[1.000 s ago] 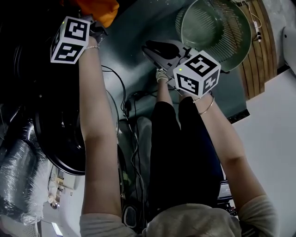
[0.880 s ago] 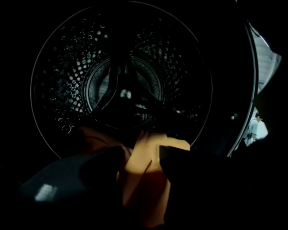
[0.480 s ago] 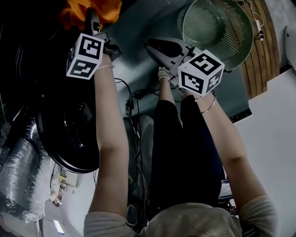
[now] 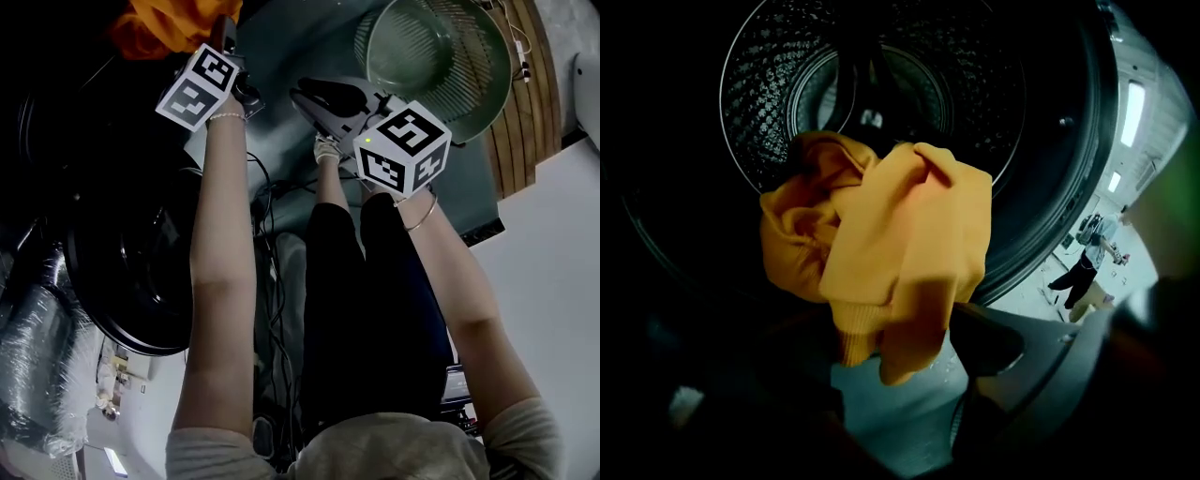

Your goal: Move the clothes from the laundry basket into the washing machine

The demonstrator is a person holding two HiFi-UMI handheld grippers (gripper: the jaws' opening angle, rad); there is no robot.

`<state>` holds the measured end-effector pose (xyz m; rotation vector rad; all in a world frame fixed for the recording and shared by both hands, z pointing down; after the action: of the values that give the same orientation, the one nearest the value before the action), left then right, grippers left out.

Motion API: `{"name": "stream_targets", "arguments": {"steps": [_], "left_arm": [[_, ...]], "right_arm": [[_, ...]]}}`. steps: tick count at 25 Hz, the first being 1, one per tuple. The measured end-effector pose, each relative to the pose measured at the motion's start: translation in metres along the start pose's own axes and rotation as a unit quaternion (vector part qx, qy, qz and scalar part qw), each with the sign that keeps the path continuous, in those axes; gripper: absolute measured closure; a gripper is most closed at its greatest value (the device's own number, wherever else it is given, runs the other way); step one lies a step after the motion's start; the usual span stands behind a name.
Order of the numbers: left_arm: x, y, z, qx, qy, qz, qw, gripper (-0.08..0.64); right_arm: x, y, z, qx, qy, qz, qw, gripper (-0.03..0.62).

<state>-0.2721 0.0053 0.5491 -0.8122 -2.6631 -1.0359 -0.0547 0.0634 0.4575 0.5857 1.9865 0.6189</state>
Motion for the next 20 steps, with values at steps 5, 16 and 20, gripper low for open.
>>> {"name": "stream_targets", "arguments": {"steps": [5, 16, 20], "left_arm": [[-0.004, -0.031, 0.005, -0.039, -0.011, -0.058, 0.9975, 0.429], [-0.013, -0.119, -0.008, -0.157, 0.007, -0.112, 0.9811, 0.476], [-0.016, -0.121, -0.025, -0.152, 0.005, -0.096, 0.9836, 0.456]], "right_arm": [[0.002, 0.000, -0.002, 0.010, -0.004, 0.008, 1.000, 0.515], [0.005, -0.015, -0.009, 0.006, -0.014, 0.026, 1.000, 0.517], [0.001, -0.015, -0.009, 0.014, -0.017, 0.035, 0.999, 0.517]]}}
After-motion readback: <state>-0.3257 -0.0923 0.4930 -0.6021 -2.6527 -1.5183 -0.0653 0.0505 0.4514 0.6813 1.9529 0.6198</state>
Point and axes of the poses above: the fingertips, and each gripper's own axes: z backward along the fingers, x to its left, y out of its underside, the point moved 7 cm from there along z, backward along the fingers, and after that the axes turned 5 degrees about z, right-handed, at the moved point
